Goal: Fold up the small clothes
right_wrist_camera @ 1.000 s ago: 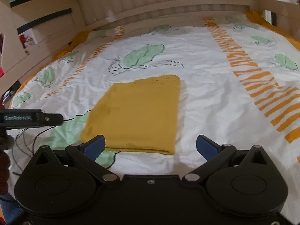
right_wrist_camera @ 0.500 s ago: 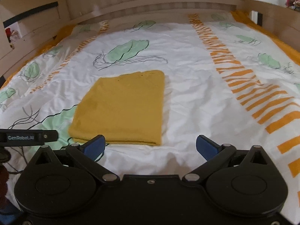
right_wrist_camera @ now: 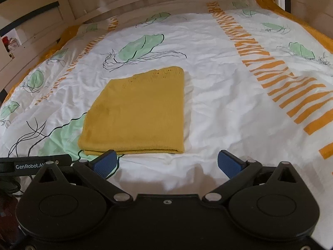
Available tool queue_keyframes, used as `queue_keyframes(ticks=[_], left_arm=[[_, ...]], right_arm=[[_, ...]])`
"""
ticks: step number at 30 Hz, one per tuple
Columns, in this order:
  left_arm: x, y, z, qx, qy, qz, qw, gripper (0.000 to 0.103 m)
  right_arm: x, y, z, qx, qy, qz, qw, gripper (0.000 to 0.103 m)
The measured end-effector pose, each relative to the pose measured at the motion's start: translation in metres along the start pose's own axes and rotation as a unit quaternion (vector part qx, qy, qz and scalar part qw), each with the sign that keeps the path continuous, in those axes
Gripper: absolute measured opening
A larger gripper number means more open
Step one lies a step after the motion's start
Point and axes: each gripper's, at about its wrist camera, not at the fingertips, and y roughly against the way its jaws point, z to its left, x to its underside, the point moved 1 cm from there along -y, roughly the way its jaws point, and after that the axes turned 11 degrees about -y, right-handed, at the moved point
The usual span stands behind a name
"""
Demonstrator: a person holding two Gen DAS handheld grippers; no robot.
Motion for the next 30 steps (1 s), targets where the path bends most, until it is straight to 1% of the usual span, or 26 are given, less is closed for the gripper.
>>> queue_keyframes(ticks=[15, 30], left_arm=[[0.002, -0.009, -0.004, 0.005, -0.007, 0.02, 0.9998, 0.089], [-0.002, -0.015, -0.006, 0.008, -0.009, 0.031, 0.9994, 0.089]], right_arm=[[0.001, -0.009, -0.004, -0.004, -0.017, 0.021, 1.0, 0.103], [-0.002, -0.016, -0.008, -0.008, -0.033, 0.034, 0.999, 0.103]])
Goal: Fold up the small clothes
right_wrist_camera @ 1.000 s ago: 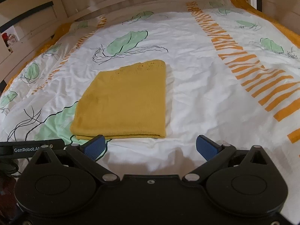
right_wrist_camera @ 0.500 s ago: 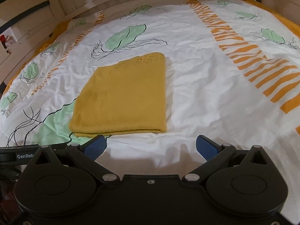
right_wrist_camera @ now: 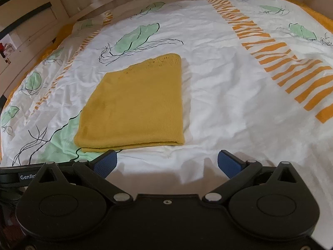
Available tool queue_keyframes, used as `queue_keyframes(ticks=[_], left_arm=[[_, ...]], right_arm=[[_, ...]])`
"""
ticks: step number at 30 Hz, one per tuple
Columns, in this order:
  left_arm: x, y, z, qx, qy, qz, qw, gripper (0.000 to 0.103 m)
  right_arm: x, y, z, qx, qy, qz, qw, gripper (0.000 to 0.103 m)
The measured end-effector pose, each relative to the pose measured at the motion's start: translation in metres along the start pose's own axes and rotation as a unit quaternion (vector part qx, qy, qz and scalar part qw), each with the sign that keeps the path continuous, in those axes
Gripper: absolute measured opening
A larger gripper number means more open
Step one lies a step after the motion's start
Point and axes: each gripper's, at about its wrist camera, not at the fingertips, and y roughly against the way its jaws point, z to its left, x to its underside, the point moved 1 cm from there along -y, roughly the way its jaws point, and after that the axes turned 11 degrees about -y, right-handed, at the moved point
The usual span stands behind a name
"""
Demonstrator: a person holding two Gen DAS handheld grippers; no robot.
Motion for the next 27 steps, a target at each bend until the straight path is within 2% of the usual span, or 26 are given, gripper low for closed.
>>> queue_keyframes(ticks=[27], left_arm=[[-0.0007, -0.0063, -0.0007, 0.005, -0.001, 0.012, 0.9999, 0.089]], right_arm=[[0.0007, -0.0076, 0.0007, -0.002, -0.003, 0.01, 1.0, 0.103]])
